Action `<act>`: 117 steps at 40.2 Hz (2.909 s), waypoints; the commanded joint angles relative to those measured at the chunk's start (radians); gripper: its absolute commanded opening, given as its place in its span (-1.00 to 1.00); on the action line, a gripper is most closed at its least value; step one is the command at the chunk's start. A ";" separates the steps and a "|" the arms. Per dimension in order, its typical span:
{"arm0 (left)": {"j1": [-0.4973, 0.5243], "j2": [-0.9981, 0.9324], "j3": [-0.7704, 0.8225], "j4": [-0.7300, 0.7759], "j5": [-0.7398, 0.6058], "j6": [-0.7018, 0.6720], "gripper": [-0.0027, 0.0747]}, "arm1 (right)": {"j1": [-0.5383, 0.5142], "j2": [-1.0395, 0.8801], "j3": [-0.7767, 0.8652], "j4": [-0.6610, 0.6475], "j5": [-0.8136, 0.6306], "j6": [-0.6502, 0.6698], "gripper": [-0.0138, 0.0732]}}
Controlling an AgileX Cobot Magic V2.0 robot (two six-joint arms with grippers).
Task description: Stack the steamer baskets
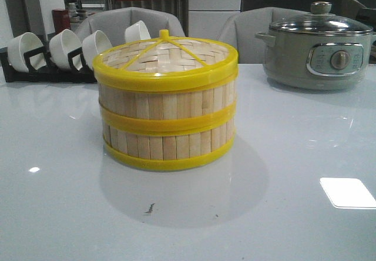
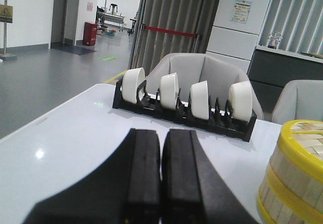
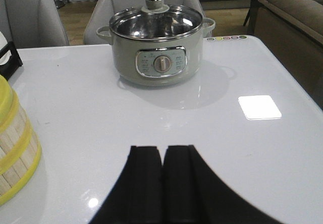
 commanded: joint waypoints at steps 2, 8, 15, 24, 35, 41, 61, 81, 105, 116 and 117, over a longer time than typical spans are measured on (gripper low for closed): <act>0.000 -0.028 0.000 0.016 -0.045 -0.001 -0.71 | -0.007 0.007 -0.028 -0.018 -0.088 -0.008 -0.62; 0.000 -0.077 0.000 0.016 0.029 -0.001 -0.71 | -0.007 0.007 -0.028 -0.018 -0.088 -0.008 -0.62; 0.000 -0.076 0.000 0.016 0.044 -0.001 -0.71 | -0.007 0.008 -0.028 -0.018 -0.088 -0.008 -0.62; -0.036 -0.076 0.000 0.066 0.044 -0.001 -0.71 | -0.007 0.008 -0.028 -0.018 -0.088 -0.008 -0.62; -0.030 -0.076 0.000 0.081 0.044 -0.001 -0.71 | -0.007 0.008 -0.028 -0.018 -0.088 -0.008 -0.62; -0.019 -0.076 0.000 0.080 0.044 -0.001 -0.71 | -0.007 0.008 -0.028 -0.018 -0.088 -0.008 -0.62; -0.019 -0.075 0.000 0.082 0.123 -0.001 -0.71 | -0.007 0.008 -0.028 -0.018 -0.088 -0.008 -0.62; -0.019 -0.075 0.000 0.082 0.123 -0.001 -0.71 | -0.007 0.008 -0.028 -0.018 -0.088 -0.008 -0.62; -0.019 -0.075 0.000 0.082 0.123 -0.001 -0.71 | -0.007 -0.044 -0.017 0.017 -0.090 0.018 -0.62; -0.019 -0.075 0.000 0.082 0.123 -0.001 -0.71 | -0.006 -0.183 0.211 0.053 -0.176 0.019 -0.62; -0.019 -0.075 0.000 0.082 0.123 -0.001 -0.71 | -0.006 -0.203 0.235 0.053 -0.190 0.019 -0.62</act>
